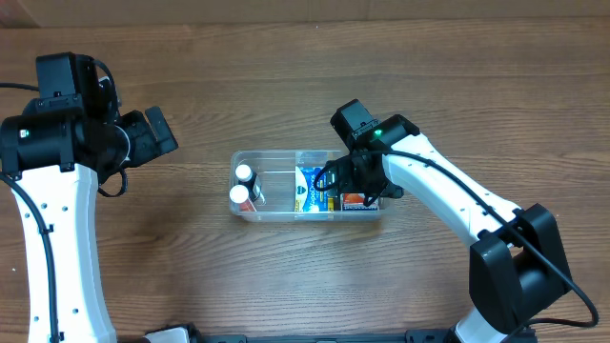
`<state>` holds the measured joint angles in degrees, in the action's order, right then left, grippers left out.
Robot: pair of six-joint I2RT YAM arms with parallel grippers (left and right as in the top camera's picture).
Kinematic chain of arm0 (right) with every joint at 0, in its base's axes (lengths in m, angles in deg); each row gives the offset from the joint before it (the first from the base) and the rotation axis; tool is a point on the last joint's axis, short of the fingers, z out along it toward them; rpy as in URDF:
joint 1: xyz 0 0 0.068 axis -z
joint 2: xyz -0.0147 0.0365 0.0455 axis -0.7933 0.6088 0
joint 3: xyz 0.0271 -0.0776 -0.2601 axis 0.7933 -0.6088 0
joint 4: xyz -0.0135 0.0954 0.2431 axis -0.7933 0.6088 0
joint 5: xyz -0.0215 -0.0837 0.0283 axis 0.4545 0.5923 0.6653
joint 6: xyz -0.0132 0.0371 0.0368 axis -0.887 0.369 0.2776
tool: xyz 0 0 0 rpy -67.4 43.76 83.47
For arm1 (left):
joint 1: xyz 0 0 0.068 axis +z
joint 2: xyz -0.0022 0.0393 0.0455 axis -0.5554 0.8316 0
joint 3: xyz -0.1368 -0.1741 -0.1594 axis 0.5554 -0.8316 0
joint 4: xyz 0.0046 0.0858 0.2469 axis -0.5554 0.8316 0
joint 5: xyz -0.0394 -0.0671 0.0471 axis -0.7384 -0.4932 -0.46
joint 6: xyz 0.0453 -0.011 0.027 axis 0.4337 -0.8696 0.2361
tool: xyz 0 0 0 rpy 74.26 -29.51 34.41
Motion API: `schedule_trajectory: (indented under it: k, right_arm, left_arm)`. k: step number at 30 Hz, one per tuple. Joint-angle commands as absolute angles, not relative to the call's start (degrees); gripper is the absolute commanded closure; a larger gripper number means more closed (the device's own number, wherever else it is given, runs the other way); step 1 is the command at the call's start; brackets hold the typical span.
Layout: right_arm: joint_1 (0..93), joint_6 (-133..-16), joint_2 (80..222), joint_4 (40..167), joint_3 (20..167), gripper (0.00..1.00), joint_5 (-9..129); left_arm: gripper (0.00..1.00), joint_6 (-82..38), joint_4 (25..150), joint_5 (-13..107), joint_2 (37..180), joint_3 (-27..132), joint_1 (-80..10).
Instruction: Pack container
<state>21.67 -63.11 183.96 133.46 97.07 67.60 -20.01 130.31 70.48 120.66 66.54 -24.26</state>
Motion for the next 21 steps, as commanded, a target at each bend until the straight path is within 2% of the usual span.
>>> schedule_trajectory:
  k: [1,3,6,11,21]
  right_arm:
    - [21.7,-63.1,183.6,133.5,99.2,0.05,68.1]
    - [21.7,-63.1,182.8,134.2,100.9,0.08,68.2]
    - [21.7,-63.1,180.3,136.5,106.1,0.08,71.0]
    - [24.6,-62.8,173.9,138.8,116.5,0.02,77.2]
    - [46.3,-65.6,169.7,140.5,117.7,0.00,76.9]
  left_arm:
    - [0.00,-18.9,130.5,70.5,120.4,66.6,-24.0]
    - [0.00,-18.9,130.5,70.5,120.4,66.6,-24.0]
    - [0.00,-18.9,130.6,70.5,120.4,66.6,-24.0]
    - [0.00,-18.3,131.0,70.4,120.4,66.6,-24.0]
    - [0.00,-11.5,128.4,70.5,120.4,66.6,-26.5]
